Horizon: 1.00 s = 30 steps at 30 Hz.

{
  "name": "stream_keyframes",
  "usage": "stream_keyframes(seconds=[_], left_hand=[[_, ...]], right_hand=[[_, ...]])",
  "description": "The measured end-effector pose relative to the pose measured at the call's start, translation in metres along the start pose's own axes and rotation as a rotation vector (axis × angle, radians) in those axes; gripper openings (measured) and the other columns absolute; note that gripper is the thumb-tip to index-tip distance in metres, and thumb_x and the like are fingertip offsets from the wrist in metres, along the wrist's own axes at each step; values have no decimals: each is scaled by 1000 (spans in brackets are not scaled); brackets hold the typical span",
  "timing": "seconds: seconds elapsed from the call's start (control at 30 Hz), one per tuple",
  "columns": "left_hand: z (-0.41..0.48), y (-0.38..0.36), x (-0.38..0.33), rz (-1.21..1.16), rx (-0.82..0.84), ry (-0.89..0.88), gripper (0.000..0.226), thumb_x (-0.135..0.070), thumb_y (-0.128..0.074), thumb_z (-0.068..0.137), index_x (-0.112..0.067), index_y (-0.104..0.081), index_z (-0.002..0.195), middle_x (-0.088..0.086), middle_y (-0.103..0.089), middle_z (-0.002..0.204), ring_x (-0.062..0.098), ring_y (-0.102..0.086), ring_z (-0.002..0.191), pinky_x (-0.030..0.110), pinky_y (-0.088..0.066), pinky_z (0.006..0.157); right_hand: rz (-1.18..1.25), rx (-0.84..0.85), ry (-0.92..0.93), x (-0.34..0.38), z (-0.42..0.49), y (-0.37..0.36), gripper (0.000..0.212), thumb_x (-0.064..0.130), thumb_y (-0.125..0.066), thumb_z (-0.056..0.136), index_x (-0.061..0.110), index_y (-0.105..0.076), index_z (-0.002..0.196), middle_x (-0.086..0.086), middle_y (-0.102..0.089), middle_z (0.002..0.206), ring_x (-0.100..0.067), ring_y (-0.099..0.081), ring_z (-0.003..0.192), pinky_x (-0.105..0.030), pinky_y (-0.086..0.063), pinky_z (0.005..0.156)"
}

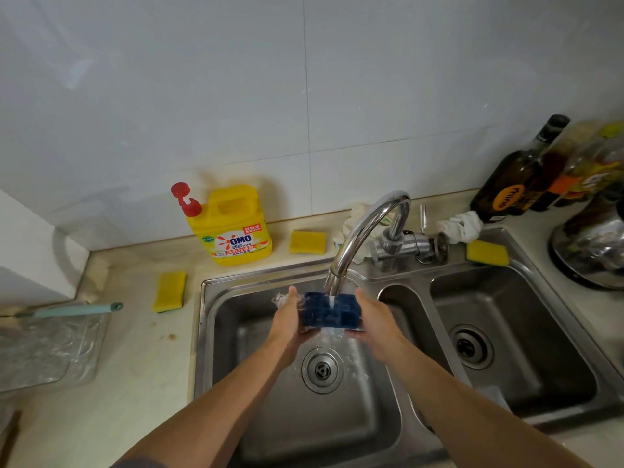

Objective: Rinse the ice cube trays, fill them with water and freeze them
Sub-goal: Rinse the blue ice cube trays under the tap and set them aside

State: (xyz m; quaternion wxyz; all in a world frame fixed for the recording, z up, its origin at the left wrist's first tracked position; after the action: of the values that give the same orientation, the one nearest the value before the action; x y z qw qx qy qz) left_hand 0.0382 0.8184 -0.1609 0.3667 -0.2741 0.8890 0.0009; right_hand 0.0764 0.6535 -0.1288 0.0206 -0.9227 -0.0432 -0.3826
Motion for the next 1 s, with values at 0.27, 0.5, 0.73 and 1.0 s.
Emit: stream_keyframes(seconds=[0.27,0.5,0.73,1.0], left_hand=[[8,3,0,91,-180,-50,41,-47,-41,106,-15,-66,104,11,-72,99,25,-70,94,35,-60,72],[8,-5,11,211,-100,-108,28,-25,-41,108,-10,-65,109,15,-71,103,27,-71,94,31,-60,66],[4,-18,9,303,-49,-210,25,-23,-46,106,-6,-66,107,19,-68,107,25,-71,91,27,-61,64],[2,-24,15,192,-62,-234,30,-26,-43,108,-11,-69,104,16,-72,102,27,-73,95,33,-63,70]], right_hand=[[-39,121,55,1,-8,-7,33,40,-45,107,15,-65,114,-11,-71,115,-28,-72,102,-44,-61,89],[-212,48,80,-2,-8,2,23,36,-47,106,21,-63,100,-13,-65,113,-25,-67,101,-41,-63,82],[10,30,-93,-11,-1,19,35,41,-49,106,10,-64,117,-19,-69,110,-38,-71,99,-49,-61,84],[-16,106,-114,-7,7,22,50,55,-48,103,10,-67,113,-21,-76,91,-31,-71,61,-32,-56,51]])
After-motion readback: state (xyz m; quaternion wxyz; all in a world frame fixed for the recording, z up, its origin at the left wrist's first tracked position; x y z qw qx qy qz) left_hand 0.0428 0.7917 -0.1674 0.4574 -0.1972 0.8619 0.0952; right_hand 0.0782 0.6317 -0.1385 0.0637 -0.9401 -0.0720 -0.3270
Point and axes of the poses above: each hand's wrist, its own z-axis towards the middle knuckle, its own y-axis out of the back of the hand, x = y × z, the point moved 3 cm from there along z, towards the middle knuckle
